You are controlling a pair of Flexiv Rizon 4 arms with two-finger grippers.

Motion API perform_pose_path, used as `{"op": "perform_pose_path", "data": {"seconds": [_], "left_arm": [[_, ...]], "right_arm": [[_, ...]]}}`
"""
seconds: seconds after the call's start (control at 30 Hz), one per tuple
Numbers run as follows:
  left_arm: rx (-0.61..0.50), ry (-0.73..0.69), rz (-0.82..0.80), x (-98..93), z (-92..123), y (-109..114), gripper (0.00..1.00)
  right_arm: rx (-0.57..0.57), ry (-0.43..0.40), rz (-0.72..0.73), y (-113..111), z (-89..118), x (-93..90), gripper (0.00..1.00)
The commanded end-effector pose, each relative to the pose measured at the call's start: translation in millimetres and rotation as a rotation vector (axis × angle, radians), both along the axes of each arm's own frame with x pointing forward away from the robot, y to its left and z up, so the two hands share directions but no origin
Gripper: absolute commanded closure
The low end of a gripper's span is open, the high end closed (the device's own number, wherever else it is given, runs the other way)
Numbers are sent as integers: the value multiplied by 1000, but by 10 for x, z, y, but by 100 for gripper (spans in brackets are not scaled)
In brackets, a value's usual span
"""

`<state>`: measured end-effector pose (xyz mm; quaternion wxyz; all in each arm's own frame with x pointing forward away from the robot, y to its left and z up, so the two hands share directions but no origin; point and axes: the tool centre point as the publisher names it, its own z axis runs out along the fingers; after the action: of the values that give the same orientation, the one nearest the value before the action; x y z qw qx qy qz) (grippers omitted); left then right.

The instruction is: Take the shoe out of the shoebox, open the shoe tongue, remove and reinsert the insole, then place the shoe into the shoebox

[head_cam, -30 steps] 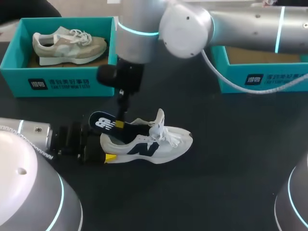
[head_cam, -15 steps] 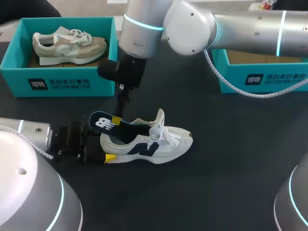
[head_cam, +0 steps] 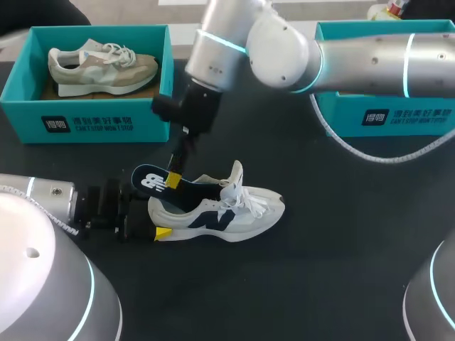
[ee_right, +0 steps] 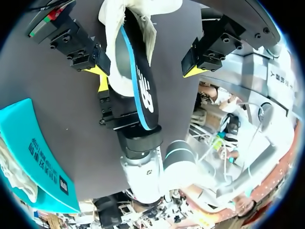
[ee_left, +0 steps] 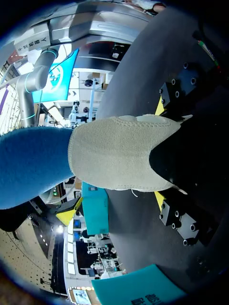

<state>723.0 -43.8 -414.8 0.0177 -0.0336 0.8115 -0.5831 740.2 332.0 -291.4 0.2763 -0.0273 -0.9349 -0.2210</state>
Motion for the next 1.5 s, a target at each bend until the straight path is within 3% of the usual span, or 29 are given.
{"op": "perform_pose_path", "data": {"seconds": [0.03,0.1,0.2,0.47,0.53,0.6,0.67,0.7,0.83,1.1,1.2,1.37,1.5], "left_arm": [[-1,-1,0,-3,-6,-6,100],[-1,-1,0,-3,-6,-6,100],[-1,-1,0,-3,-6,-6,100],[-1,-1,0,-3,-6,-6,100],[-1,-1,0,-3,-6,-6,100],[-1,-1,0,-3,-6,-6,100],[-1,-1,0,-3,-6,-6,100],[-1,-1,0,-3,-6,-6,100],[-1,-1,0,-3,-6,-6,100],[-1,-1,0,-3,-6,-6,100],[-1,-1,0,-3,-6,-6,100],[-1,-1,0,-3,-6,-6,100],[-1,-1,0,-3,-6,-6,100]], "right_arm": [[49,3,-17,3,-104,-79,4],[65,7,-19,16,-125,-92,51],[76,13,-15,38,-148,-103,62],[79,25,7,72,-181,-99,73],[79,25,10,73,-185,-97,79],[78,27,16,74,-191,-95,93],[77,29,20,78,-195,-93,95],[77,30,21,78,-197,-93,100],[78,28,30,88,-177,-93,100],[111,-70,-57,125,210,-23,100],[191,-117,-146,170,360,25,100],[194,-134,-198,232,573,140,100],[194,-134,-198,232,573,140,100]]}}
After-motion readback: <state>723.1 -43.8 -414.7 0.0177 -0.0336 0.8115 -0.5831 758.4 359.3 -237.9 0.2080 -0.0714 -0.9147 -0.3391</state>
